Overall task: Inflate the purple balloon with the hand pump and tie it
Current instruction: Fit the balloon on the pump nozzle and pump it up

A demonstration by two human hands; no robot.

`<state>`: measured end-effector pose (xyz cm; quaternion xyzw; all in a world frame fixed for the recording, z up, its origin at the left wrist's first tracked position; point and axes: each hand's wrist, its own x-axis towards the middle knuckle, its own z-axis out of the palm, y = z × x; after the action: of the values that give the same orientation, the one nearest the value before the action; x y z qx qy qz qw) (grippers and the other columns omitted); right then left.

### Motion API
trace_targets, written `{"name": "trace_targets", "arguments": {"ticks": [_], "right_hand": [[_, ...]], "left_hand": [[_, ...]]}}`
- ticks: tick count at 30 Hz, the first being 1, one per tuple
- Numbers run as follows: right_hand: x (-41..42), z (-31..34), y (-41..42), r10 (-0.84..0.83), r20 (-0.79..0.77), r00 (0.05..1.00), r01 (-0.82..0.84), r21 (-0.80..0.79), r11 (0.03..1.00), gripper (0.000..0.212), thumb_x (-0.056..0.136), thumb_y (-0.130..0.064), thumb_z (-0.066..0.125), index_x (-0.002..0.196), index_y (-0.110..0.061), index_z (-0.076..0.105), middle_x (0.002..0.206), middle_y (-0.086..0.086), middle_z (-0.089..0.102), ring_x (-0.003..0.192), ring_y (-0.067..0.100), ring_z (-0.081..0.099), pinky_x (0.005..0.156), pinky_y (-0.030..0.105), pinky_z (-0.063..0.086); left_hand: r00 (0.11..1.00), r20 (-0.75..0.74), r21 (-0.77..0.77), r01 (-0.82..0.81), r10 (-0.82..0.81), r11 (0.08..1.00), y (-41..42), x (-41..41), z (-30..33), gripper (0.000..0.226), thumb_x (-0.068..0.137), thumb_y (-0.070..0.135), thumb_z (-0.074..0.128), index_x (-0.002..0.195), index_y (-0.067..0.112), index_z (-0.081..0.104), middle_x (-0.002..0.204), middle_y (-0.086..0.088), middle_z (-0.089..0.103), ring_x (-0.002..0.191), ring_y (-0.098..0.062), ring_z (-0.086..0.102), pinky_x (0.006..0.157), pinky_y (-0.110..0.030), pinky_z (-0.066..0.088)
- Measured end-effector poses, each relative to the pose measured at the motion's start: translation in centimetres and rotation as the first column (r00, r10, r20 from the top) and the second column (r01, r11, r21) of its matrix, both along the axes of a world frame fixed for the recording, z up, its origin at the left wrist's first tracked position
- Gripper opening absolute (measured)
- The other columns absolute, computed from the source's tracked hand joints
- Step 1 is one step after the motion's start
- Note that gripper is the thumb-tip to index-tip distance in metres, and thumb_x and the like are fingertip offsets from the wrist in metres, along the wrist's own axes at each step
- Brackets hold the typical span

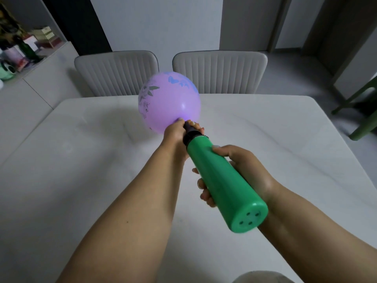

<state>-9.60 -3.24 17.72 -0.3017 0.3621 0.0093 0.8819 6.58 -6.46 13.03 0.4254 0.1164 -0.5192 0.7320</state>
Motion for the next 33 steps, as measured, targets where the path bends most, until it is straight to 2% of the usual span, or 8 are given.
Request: {"name": "trace_targets", "arguments": {"ticks": [3, 6, 10, 15, 20, 24, 28, 33], "right_hand": [[0.9, -0.4, -0.1, -0.014, -0.017, 1.0, 0.013, -0.034, 0.999, 0.046, 0.085, -0.038, 0.05, 0.105, 0.003, 0.055, 0.059, 0.018, 0.061, 0.041, 0.03, 0.061, 0.043, 0.026, 0.052], [-0.2, -0.8, 0.7, -0.001, -0.008, 1.0, 0.001, -0.018, 1.0, 0.05, 0.082, -0.039, 0.054, 0.109, 0.003, 0.054, 0.062, 0.018, 0.062, 0.043, 0.03, 0.062, 0.044, 0.027, 0.052], [-1.6, -0.5, 1.4, 0.075, 0.019, 0.997, -0.075, 0.006, 0.997, 0.053, 0.078, -0.039, 0.055, 0.108, 0.004, 0.056, 0.064, 0.018, 0.062, 0.044, 0.031, 0.063, 0.044, 0.027, 0.053], [0.8, 0.0, 0.3, 0.023, -0.034, 0.999, -0.025, -0.053, 0.998, 0.045, 0.085, -0.037, 0.05, 0.104, 0.003, 0.055, 0.06, 0.018, 0.06, 0.041, 0.03, 0.061, 0.043, 0.026, 0.052], [0.1, -0.6, 1.1, 0.023, -0.026, 0.999, -0.024, -0.03, 0.999, 0.049, 0.083, -0.039, 0.054, 0.109, 0.003, 0.055, 0.062, 0.018, 0.062, 0.043, 0.03, 0.062, 0.044, 0.027, 0.052], [-1.8, -0.6, 2.2, 0.091, 0.018, 0.996, -0.091, 0.021, 0.996, 0.051, 0.077, -0.039, 0.055, 0.105, 0.004, 0.057, 0.063, 0.019, 0.062, 0.043, 0.03, 0.062, 0.044, 0.026, 0.052], [0.1, -0.7, 1.4, 0.039, -0.051, 0.998, -0.04, -0.009, 0.999, 0.045, 0.083, -0.037, 0.051, 0.104, 0.003, 0.054, 0.059, 0.018, 0.061, 0.041, 0.03, 0.061, 0.043, 0.026, 0.052], [0.7, -1.8, 1.5, 0.004, -0.058, 0.998, -0.005, -0.012, 1.0, 0.047, 0.085, -0.039, 0.053, 0.109, 0.002, 0.053, 0.061, 0.018, 0.062, 0.042, 0.031, 0.062, 0.043, 0.027, 0.052]], "left_hand": [[0.998, 0.059, 0.036, 0.036, -0.038, 0.999, 0.2, 0.0, -0.1, 0.045, 0.103, 0.027, 0.028, 0.06, 0.013, 0.036, 0.034, 0.002, 0.039, 0.043, -0.012, 0.034, 0.05, -0.021, 0.037], [0.999, 0.042, 0.026, 0.031, -0.032, 0.999, 0.5, 0.9, -0.6, 0.045, 0.103, 0.027, 0.028, 0.062, 0.013, 0.036, 0.034, 0.003, 0.039, 0.047, -0.012, 0.034, 0.051, -0.021, 0.037], [1.0, 0.015, 0.006, -0.003, 0.003, 1.0, 1.2, 2.1, -0.9, 0.043, 0.103, 0.029, 0.029, 0.064, 0.012, 0.039, 0.038, 0.002, 0.044, 0.04, -0.012, 0.042, 0.047, -0.018, 0.041], [1.0, 0.017, 0.0, -0.014, 0.014, 1.0, 0.9, 0.6, 0.3, 0.044, 0.104, 0.028, 0.026, 0.062, 0.014, 0.033, 0.06, 0.002, 0.033, 0.052, -0.011, 0.031, 0.052, -0.02, 0.033], [1.0, 0.008, -0.006, -0.017, 0.017, 1.0, 1.4, 1.9, -0.7, 0.043, 0.103, 0.028, 0.028, 0.063, 0.013, 0.036, 0.037, 0.003, 0.04, 0.049, -0.011, 0.036, 0.048, -0.02, 0.036], [0.999, -0.001, -0.018, -0.044, 0.044, 0.999, 2.3, 2.6, -1.5, 0.041, 0.102, 0.025, 0.031, 0.065, 0.011, 0.04, 0.038, 0.001, 0.045, 0.036, -0.012, 0.044, 0.044, -0.013, 0.042], [0.999, -0.024, -0.002, -0.04, 0.04, 0.999, 1.8, 1.1, -1.5, 0.044, 0.103, 0.026, 0.029, 0.063, 0.012, 0.037, 0.038, 0.002, 0.04, 0.05, -0.011, 0.035, 0.05, -0.021, 0.036], [1.0, 0.022, 0.038, 0.015, -0.016, 0.999, 1.8, 0.9, -2.4, 0.045, 0.103, 0.027, 0.027, 0.062, 0.012, 0.037, 0.034, 0.003, 0.04, 0.05, -0.013, 0.034, 0.051, -0.022, 0.036]]}}
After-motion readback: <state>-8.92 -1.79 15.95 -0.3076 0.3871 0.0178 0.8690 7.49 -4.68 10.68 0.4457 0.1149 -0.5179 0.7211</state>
